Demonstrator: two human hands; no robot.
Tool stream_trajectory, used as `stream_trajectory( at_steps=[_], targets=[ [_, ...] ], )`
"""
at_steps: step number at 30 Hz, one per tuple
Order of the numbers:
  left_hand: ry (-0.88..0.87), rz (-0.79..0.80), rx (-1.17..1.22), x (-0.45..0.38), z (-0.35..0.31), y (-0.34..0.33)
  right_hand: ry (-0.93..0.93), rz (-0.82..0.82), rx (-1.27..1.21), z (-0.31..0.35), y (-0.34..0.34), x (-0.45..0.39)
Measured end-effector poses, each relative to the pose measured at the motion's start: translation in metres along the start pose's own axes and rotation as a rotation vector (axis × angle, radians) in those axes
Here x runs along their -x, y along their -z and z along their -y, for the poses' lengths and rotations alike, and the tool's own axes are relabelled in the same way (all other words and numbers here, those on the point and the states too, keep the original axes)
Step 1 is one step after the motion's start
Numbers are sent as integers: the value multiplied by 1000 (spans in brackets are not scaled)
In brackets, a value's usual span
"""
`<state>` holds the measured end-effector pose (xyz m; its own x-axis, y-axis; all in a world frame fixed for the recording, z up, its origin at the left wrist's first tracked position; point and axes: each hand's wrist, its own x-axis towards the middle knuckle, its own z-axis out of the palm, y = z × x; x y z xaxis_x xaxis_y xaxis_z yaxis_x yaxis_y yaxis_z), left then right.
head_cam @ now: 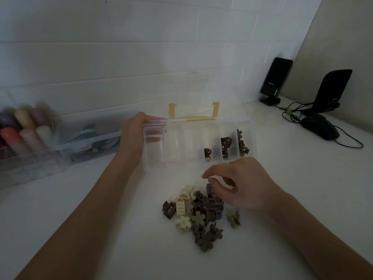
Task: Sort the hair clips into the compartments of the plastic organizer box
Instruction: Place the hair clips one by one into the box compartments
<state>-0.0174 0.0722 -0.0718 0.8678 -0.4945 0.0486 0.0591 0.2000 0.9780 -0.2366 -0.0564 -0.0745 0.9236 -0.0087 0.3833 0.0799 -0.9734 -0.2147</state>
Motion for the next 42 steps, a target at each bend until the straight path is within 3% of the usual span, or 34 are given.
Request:
stream_trajectory(
  at_steps=[4, 13, 23, 27, 31, 34, 38, 42],
  targets=[
    [9, -10, -3, -1, 0, 0, -107, 195, 46, -7, 3, -2],
    [-3, -12, -5, 2, -3, -2, -112, 194, -58, -1, -2, -3],
    [-10, -28, 2, 1, -2, -2, -125, -62, -327, -3, -11, -4],
    [9, -1, 5, 0, -1, 0, -182, -371, -322, -3, -5, -7],
    [22, 21, 17, 0, -1, 1, -398, -601, -320, -12, -1, -8],
    [11, 25, 25, 0, 0, 2, -457, -579, -240, -21, 0, -7],
    [22, 28, 30, 0, 0, 2, -351, -519, 8, -21, -6, -6],
    [22, 19, 28, -1, 0, 3, -325, -534, 8, -23, -8, -6]
  ],
)
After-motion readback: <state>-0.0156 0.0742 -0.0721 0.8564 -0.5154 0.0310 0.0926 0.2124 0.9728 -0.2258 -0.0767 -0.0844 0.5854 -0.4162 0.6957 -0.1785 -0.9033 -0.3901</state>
